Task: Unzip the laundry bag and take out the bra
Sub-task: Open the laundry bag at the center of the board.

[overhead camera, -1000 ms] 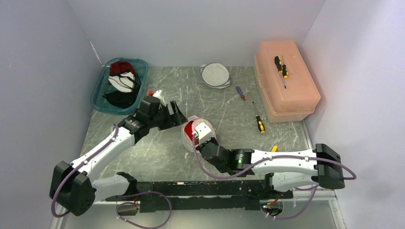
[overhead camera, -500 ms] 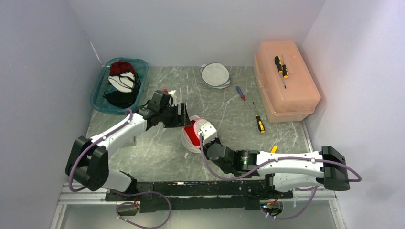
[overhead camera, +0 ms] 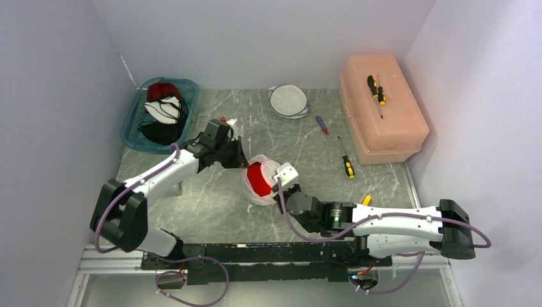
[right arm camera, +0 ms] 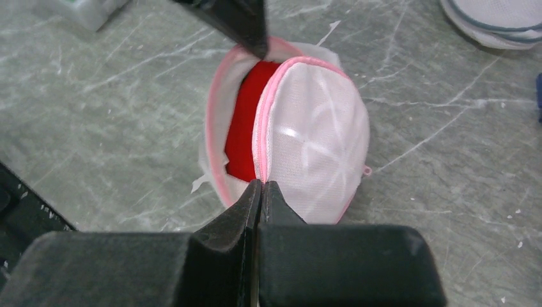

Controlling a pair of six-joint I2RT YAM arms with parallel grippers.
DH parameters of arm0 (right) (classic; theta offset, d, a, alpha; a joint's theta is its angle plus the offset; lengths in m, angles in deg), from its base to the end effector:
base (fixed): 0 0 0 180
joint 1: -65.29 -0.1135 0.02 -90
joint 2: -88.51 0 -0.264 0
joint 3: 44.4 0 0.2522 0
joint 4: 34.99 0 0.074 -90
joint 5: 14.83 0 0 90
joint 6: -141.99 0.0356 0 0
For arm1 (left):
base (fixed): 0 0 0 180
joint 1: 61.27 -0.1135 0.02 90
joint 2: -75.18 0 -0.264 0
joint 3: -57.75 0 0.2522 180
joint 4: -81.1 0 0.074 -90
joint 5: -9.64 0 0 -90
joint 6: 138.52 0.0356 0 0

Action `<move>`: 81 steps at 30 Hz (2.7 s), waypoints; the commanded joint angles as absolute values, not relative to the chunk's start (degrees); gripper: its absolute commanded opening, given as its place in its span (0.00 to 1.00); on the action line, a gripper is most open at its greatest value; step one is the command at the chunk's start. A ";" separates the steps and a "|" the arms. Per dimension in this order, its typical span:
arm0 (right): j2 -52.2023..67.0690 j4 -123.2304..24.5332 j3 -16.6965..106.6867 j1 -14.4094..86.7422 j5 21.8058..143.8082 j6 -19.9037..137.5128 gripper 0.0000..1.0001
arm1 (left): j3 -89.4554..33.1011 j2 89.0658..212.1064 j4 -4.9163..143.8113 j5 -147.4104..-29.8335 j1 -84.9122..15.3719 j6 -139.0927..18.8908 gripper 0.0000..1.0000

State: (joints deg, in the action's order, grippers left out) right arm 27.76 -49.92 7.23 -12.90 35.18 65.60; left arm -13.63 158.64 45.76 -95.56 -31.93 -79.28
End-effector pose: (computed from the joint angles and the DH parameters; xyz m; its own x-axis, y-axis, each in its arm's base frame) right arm 0.0700 0.2229 0.2626 -0.2293 -0.2156 -0.9492 -0.5925 0.8046 -0.0397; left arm 0.2655 -0.1600 0.2432 -0.8725 -0.0757 -0.4827 0.2109 0.8327 -0.5120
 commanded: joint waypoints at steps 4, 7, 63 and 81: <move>38.37 -42.97 6.00 2.78 43.98 72.11 0.00 | -7.08 140.27 53.60 -88.70 -31.74 -88.87 0.03; 41.10 -42.30 6.84 8.32 48.23 74.37 0.00 | -3.91 134.83 55.77 -86.36 -31.70 -92.01 0.03; 37.11 -41.45 -3.79 41.51 63.63 89.88 0.00 | -3.92 149.67 53.28 -78.75 -33.07 -91.02 0.03; 34.94 -45.77 7.19 29.16 74.50 79.92 0.67 | -7.02 146.64 46.62 -82.77 -33.06 -93.39 0.64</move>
